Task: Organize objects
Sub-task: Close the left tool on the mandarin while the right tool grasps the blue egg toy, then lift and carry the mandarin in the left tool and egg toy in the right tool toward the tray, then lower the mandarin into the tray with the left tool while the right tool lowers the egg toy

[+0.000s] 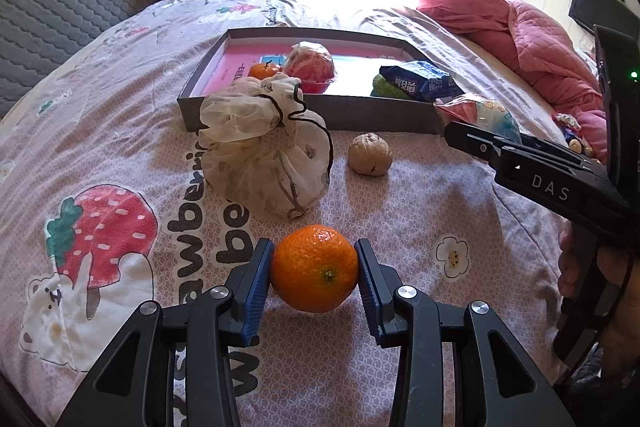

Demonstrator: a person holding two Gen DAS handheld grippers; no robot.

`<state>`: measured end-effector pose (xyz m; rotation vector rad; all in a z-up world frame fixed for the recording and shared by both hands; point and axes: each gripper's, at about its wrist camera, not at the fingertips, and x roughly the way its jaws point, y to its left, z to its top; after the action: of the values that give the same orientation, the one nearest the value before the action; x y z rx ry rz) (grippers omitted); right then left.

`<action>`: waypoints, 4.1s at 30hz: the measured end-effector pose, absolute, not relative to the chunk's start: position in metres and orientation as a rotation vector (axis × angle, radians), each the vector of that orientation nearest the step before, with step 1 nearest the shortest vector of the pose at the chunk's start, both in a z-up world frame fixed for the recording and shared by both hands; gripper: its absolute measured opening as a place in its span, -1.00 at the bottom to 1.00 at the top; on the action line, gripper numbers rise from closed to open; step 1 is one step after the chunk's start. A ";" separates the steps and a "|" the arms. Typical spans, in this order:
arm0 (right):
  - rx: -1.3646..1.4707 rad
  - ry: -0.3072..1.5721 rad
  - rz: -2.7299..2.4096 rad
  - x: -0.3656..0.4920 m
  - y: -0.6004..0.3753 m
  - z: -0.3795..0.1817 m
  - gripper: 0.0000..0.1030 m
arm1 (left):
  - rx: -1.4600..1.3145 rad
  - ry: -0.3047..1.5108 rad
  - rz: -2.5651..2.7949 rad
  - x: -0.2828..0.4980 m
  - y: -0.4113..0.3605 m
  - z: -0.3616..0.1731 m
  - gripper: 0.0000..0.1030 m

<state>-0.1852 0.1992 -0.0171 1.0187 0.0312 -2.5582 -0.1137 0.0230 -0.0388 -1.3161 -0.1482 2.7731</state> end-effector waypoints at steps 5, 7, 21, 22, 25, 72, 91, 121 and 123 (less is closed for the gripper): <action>0.983 0.039 -2.529 -0.172 0.192 -0.008 0.03 | -1.305 -0.140 2.785 -0.111 0.024 -0.033 -0.18; 0.977 0.035 -2.520 -0.168 0.190 -0.007 0.03 | -1.300 -0.138 2.789 -0.110 0.024 -0.031 -0.18; 0.892 0.021 -2.521 -0.149 0.188 0.012 0.03 | -1.247 -0.145 2.822 -0.111 0.023 -0.010 -0.18; 0.884 0.018 -2.525 -0.148 0.188 0.013 0.03 | -1.244 -0.145 2.824 -0.111 0.023 -0.008 -0.18; 0.869 0.015 -2.533 -0.146 0.188 0.018 0.03 | -1.231 -0.142 2.833 -0.111 0.022 -0.003 -0.18; 0.610 0.057 -2.620 -0.189 0.174 0.109 0.03 | -1.064 0.008 2.930 -0.193 0.004 0.073 -0.18; 0.647 0.032 -2.643 -0.238 0.167 0.101 0.03 | -1.095 0.026 2.977 -0.251 -0.023 0.072 -0.18; 0.813 0.172 -2.614 -0.288 0.133 0.027 0.03 | -1.270 0.000 2.918 -0.327 -0.049 -0.008 -0.18; 0.840 0.189 -2.608 -0.290 0.130 0.020 0.03 | -1.276 -0.019 2.909 -0.330 -0.049 -0.012 -0.18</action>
<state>-0.2903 0.1297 0.0203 0.8396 0.1892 -2.6083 -0.3301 -0.0495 -0.0123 -1.2756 -0.0185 2.9092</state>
